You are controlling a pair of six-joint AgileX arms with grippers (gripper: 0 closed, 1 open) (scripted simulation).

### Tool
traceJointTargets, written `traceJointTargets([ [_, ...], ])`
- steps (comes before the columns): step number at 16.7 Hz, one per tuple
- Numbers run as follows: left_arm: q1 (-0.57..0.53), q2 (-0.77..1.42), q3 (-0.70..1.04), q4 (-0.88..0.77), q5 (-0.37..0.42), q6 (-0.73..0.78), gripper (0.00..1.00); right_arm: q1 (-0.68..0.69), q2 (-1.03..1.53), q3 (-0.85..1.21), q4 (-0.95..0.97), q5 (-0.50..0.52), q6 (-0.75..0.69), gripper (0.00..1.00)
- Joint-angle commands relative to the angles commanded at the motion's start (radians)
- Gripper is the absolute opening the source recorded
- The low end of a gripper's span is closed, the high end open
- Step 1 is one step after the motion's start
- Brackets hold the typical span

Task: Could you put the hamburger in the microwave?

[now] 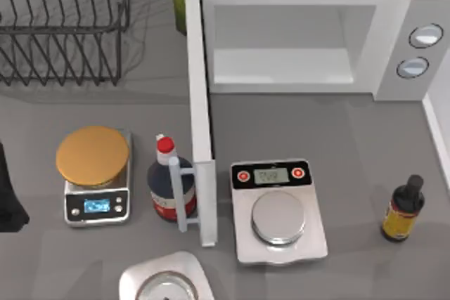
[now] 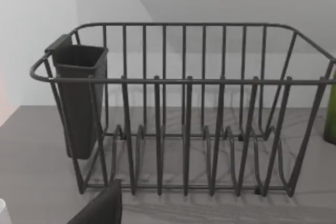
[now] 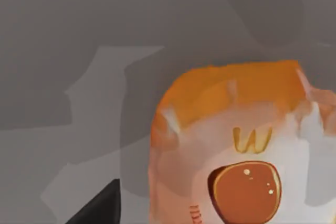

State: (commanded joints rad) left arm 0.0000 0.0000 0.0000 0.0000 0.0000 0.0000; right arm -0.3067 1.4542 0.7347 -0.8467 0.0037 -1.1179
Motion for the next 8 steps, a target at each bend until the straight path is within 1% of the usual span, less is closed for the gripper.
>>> traceJointTargets([
  [4, 0.000, 0.000, 0.000, 0.000, 0.000, 0.000, 1.00, -0.001, 0.099, -0.092, 0.204, 0.000, 0.001, 1.00],
  [6, 0.000, 0.000, 0.000, 0.000, 0.000, 0.000, 1.00, -0.001, 0.132, -0.122, 0.260, 0.000, 0.000, 1.00],
  [8, 0.000, 0.000, 0.000, 0.000, 0.000, 0.000, 1.00, -0.001, 0.142, -0.130, 0.273, 0.000, 0.000, 1.00],
])
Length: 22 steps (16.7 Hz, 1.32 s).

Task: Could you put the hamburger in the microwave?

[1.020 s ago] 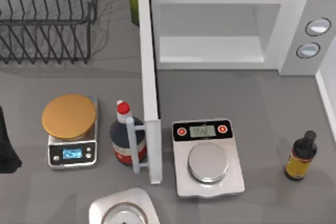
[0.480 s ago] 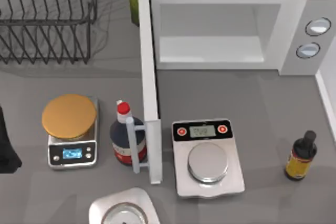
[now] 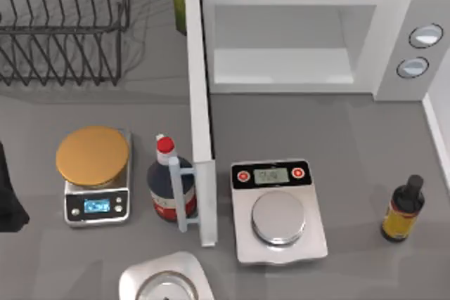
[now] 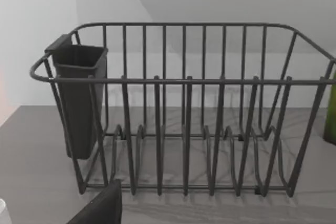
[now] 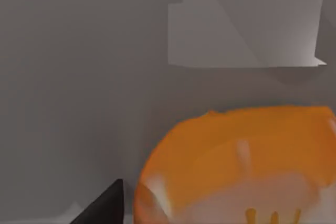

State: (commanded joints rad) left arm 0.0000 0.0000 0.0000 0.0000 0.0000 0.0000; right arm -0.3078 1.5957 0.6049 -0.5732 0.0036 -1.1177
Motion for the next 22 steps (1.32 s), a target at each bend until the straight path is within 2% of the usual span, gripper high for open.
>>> traceJointTargets([
  [3, 0.000, 0.000, 0.000, 0.000, 0.000, 0.000, 1.00, 0.000, 0.000, 0.000, 0.000, 0.000, 0.000, 1.00],
  [16, 0.000, 0.000, 0.000, 0.000, 0.000, 0.000, 1.00, 0.000, 0.000, 0.000, 0.000, 0.000, 0.000, 0.02],
  [22, 0.000, 0.000, 0.000, 0.000, 0.000, 0.000, 1.00, 0.000, 0.000, 0.000, 0.000, 0.000, 0.000, 0.00],
])
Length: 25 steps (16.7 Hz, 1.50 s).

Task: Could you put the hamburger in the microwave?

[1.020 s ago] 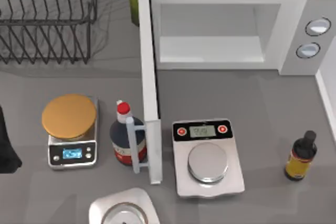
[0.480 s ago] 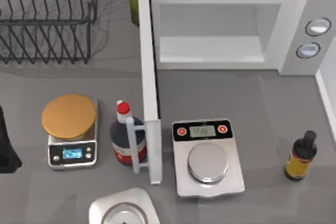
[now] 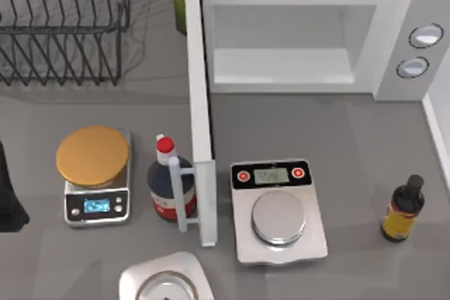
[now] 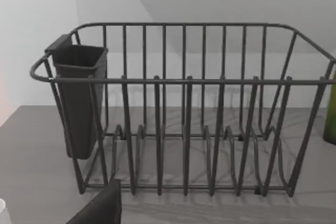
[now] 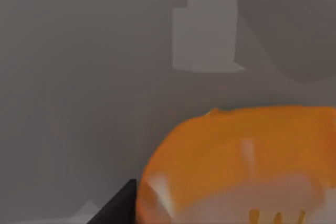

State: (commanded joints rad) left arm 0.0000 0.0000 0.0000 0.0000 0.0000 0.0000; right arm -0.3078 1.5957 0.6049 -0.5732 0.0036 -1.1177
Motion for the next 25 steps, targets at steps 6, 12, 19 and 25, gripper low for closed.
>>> traceJointTargets([
  [6, 0.000, 0.000, 0.000, 0.000, 0.000, 0.000, 1.00, 0.001, -0.083, 0.079, -0.149, -0.006, 0.018, 0.00],
  [12, 0.000, 0.000, 0.000, 0.000, 0.000, 0.000, 1.00, -0.002, -0.183, 0.254, -0.463, -0.006, 0.011, 0.00],
  [19, 0.000, 0.000, 0.000, 0.000, 0.000, 0.000, 1.00, -0.003, -0.244, 0.333, -0.569, -0.006, 0.017, 0.00],
  [25, 0.000, 0.000, 0.000, 0.000, 0.000, 0.000, 1.00, 0.059, -0.175, 0.362, -0.466, 0.037, 0.099, 0.00],
])
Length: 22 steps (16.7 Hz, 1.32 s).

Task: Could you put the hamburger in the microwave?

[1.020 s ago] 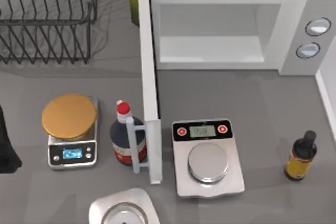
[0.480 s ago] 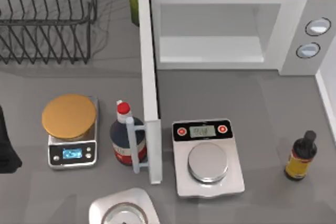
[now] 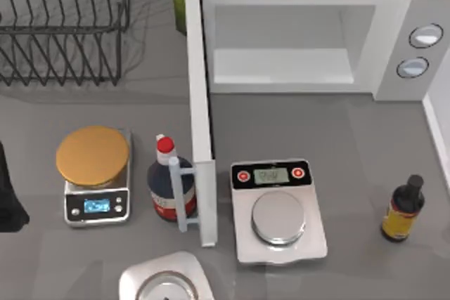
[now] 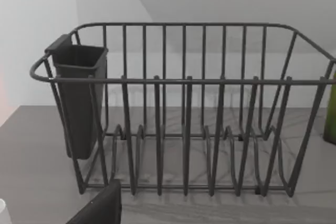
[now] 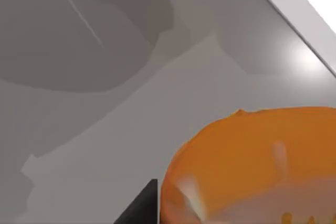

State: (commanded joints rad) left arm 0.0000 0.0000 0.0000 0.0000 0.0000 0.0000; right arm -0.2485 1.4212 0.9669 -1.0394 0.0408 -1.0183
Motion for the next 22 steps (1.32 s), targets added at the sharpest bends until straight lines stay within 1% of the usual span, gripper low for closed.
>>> traceJointTargets([
  [2, 0.000, 0.000, 0.000, 0.000, 0.000, 0.000, 1.00, 0.062, 0.066, 0.026, 0.109, 0.042, 0.081, 0.00],
  [5, 0.000, 0.000, 0.000, 0.000, 0.000, 0.000, 1.00, 0.184, 0.196, 0.065, 0.336, 0.121, 0.245, 0.00],
  [14, 0.000, 0.000, 0.000, 0.000, 0.000, 0.000, 1.00, 0.619, 0.611, 0.126, 1.239, 0.387, 0.895, 0.00],
  [16, 0.000, 0.000, 0.000, 0.000, 0.000, 0.000, 1.00, 0.705, 0.680, 0.130, 1.413, 0.444, 1.029, 0.00],
  [19, 0.000, 0.000, 0.000, 0.000, 0.000, 0.000, 1.00, 0.806, 0.754, 0.137, 1.599, 0.516, 1.188, 0.00],
  [22, 0.000, 0.000, 0.000, 0.000, 0.000, 0.000, 1.00, 0.860, 0.782, 0.146, 1.688, 0.558, 1.272, 0.00],
])
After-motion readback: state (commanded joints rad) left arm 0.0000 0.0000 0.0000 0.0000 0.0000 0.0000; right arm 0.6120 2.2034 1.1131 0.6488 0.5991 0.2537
